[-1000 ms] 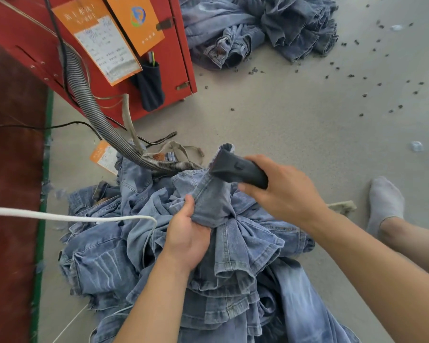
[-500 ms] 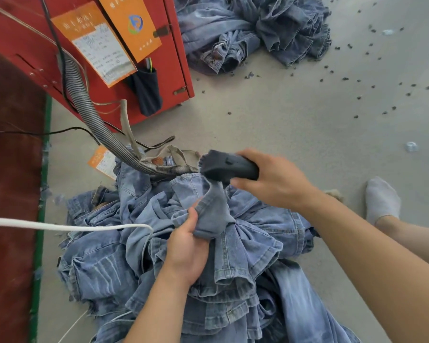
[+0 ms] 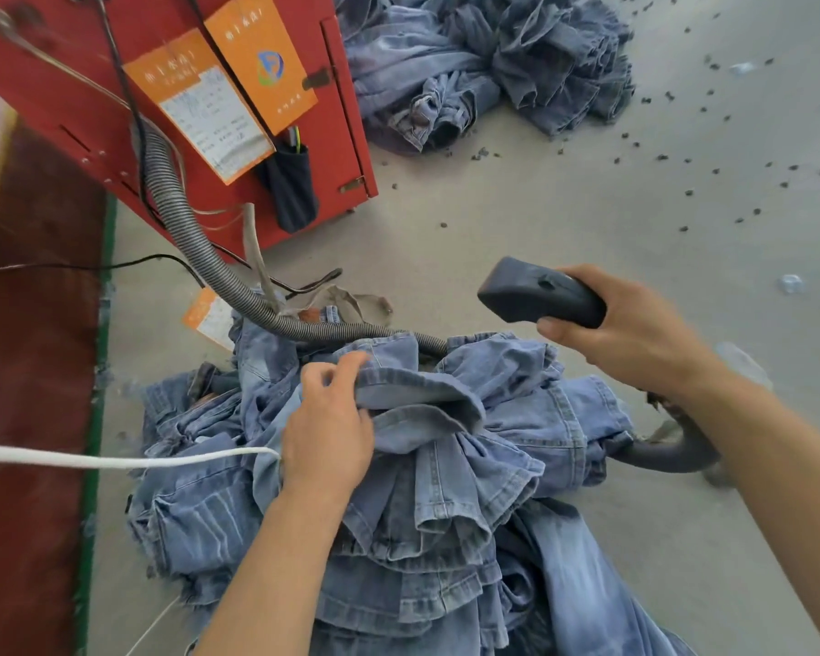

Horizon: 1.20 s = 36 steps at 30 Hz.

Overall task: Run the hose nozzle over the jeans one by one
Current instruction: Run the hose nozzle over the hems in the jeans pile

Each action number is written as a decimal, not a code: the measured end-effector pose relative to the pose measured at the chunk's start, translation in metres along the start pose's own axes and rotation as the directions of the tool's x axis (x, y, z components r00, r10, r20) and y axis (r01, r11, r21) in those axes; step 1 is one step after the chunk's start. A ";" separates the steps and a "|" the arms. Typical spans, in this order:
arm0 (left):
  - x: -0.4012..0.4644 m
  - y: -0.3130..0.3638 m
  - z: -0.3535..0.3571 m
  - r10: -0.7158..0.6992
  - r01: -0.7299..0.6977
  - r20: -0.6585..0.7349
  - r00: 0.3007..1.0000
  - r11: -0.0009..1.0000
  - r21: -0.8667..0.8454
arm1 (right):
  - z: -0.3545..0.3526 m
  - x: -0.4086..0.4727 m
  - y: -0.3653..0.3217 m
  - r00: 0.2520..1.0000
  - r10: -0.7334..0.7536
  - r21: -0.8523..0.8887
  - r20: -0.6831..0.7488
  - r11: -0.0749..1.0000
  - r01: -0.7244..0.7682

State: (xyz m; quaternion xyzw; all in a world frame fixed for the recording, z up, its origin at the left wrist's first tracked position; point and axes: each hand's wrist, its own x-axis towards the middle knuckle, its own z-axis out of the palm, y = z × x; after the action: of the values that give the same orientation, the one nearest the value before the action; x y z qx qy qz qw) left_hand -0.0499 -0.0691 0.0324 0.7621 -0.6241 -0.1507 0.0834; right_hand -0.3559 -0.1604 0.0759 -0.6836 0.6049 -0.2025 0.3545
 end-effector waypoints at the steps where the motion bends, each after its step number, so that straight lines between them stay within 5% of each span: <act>1: 0.000 -0.004 0.004 0.013 -0.017 0.031 0.999 0.992 0.123 | 0.001 -0.004 0.006 1.000 0.013 -0.022 0.008 1.000 -0.013; 3: 0.000 -0.009 0.009 0.220 -0.240 0.105 0.970 0.938 0.249 | 0.004 -0.009 0.012 0.999 0.032 -0.042 0.030 0.999 -0.030; 5: 0.002 -0.010 0.017 0.426 -0.451 0.226 0.876 0.890 0.072 | 0.009 -0.010 0.015 0.997 0.026 -0.057 0.066 0.998 -0.022; 6: -0.001 -0.009 0.020 0.424 -0.443 0.310 0.851 0.897 -0.011 | 0.011 -0.010 0.015 0.996 0.021 -0.067 0.086 0.998 -0.015; 9: -0.005 0.003 0.026 0.123 -0.123 0.309 0.943 0.992 -0.018 | 0.016 -0.010 0.014 0.991 -0.002 -0.104 0.135 0.994 0.016; 12: 0.001 0.017 0.032 0.006 -0.034 0.211 0.977 0.991 0.128 | 0.020 -0.012 0.014 0.985 -0.026 -0.124 0.170 0.991 0.047; 15: 0.009 0.014 0.043 -0.077 0.103 0.110 0.991 0.961 -0.255 | 0.022 -0.014 0.013 0.980 -0.033 -0.141 0.199 0.988 0.062; 19: 0.010 -0.005 0.044 -0.242 0.406 0.328 0.913 0.599 -0.690 | 0.026 -0.013 0.012 0.977 -0.027 -0.162 0.210 0.985 0.062; 23: 0.010 -0.019 0.040 -0.218 0.496 0.455 0.863 0.200 -0.845 | 0.030 -0.009 0.004 0.972 -0.039 -0.181 0.231 0.980 0.083; 27: 0.010 -0.024 0.032 -0.080 0.491 0.496 0.865 -0.070 -0.868 | 0.034 -0.007 0.002 0.969 -0.058 -0.180 0.239 0.978 0.103; 33: 0.005 -0.018 0.025 -0.035 0.478 0.477 0.878 0.062 -0.876 | 0.032 -0.008 0.001 0.953 -0.070 -0.167 0.293 0.978 0.124; 36: -0.007 -0.005 0.024 0.040 0.339 0.412 0.910 0.499 -0.797 | 0.037 -0.008 -0.007 0.938 -0.071 -0.132 0.339 0.984 0.122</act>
State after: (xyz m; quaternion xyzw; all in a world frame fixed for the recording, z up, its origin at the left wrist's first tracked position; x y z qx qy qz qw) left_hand -0.0550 -0.0593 0.0090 0.6286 -0.4012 -0.5885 0.3125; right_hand -0.3270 -0.1434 0.0576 -0.7618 0.5155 -0.0553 0.3883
